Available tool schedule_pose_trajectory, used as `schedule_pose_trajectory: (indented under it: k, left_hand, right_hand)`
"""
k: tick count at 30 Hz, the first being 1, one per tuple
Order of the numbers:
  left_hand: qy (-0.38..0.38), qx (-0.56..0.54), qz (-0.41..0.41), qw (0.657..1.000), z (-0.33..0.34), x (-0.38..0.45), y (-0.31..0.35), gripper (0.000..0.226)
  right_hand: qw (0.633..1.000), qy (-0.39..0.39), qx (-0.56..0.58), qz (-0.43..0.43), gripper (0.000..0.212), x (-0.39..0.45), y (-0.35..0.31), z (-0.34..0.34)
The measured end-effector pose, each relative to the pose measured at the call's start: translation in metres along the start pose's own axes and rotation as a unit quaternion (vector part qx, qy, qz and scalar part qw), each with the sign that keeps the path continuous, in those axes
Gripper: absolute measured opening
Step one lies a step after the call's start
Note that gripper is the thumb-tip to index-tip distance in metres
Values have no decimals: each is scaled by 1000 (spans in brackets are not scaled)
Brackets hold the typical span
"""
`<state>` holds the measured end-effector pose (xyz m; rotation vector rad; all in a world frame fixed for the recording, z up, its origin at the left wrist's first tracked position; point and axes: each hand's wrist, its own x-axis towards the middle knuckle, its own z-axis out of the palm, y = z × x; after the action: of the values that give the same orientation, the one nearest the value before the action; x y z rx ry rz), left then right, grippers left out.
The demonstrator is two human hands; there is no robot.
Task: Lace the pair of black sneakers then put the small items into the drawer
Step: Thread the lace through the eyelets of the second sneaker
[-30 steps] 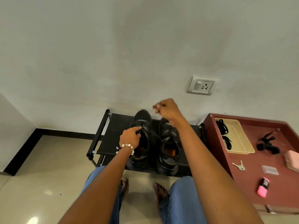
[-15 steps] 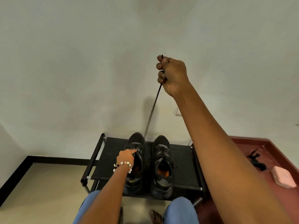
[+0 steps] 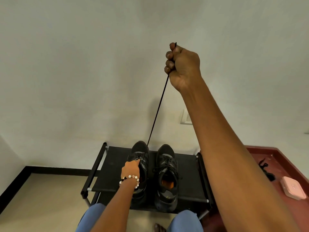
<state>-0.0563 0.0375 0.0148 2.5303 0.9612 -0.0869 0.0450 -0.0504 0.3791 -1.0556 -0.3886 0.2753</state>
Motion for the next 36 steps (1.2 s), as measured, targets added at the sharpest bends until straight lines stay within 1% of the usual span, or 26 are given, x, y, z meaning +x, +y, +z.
schedule_pose_trajectory:
  k: [3,6,8,11,14,16,19,22,25,28,29,31,32,34,36]
  left_hand:
    - [4,5,8,1000,1,-2,-1,38]
    - [-13,10,2,1000,-7,0,-3,37]
    - [-26,5,18,999,-12,2,-6,41]
    - [-27,-58,6,998,-15,0,-12,35]
    - [4,-143,-27,989,-13,-4,-23,25]
    - [12,-173,-41,984,-14,-7,-29,22]
    - [11,-187,-55,981,-19,-9,-32,24]
    - [9,-195,-53,979,-19,-6,-37,25]
    - [1,-205,-54,977,-20,-5,-38,23]
    - [-11,-204,-57,977,-25,-3,-39,9]
    - [-16,-213,-68,975,-31,-4,-37,15]
    - [-51,-250,-98,962,-42,-4,-36,27]
    - [-82,-287,-119,947,-49,-5,-34,28]
    - [-149,-370,-155,904,-65,-9,-29,27]
    - [-157,-410,-162,884,-76,-5,-26,24]
  right_hand:
    - [999,-3,30,-15,34,1,3,-2]
    - [999,-15,20,-27,29,1,13,-6]
    - [999,-26,9,-28,24,-3,18,-8]
    - [999,-42,-11,-33,20,-10,28,-10]
    - [998,-40,-42,-22,16,-17,46,-18]
    - [997,-31,-65,-5,14,-22,63,-26]
    - [995,-23,-96,26,15,-31,93,-42]
    - [991,-10,-112,68,16,-41,134,-59]
    - [986,2,-121,116,13,-54,181,-75]
    - [968,22,-189,164,11,-70,229,-94]
    - [958,27,-225,176,11,-75,245,-102]
    - [935,35,-288,204,16,-85,270,-117]
    - [926,40,-303,220,19,-89,279,-124]
    - [917,49,-309,249,20,-97,292,-135]
    - [915,58,-301,264,18,-100,298,-141]
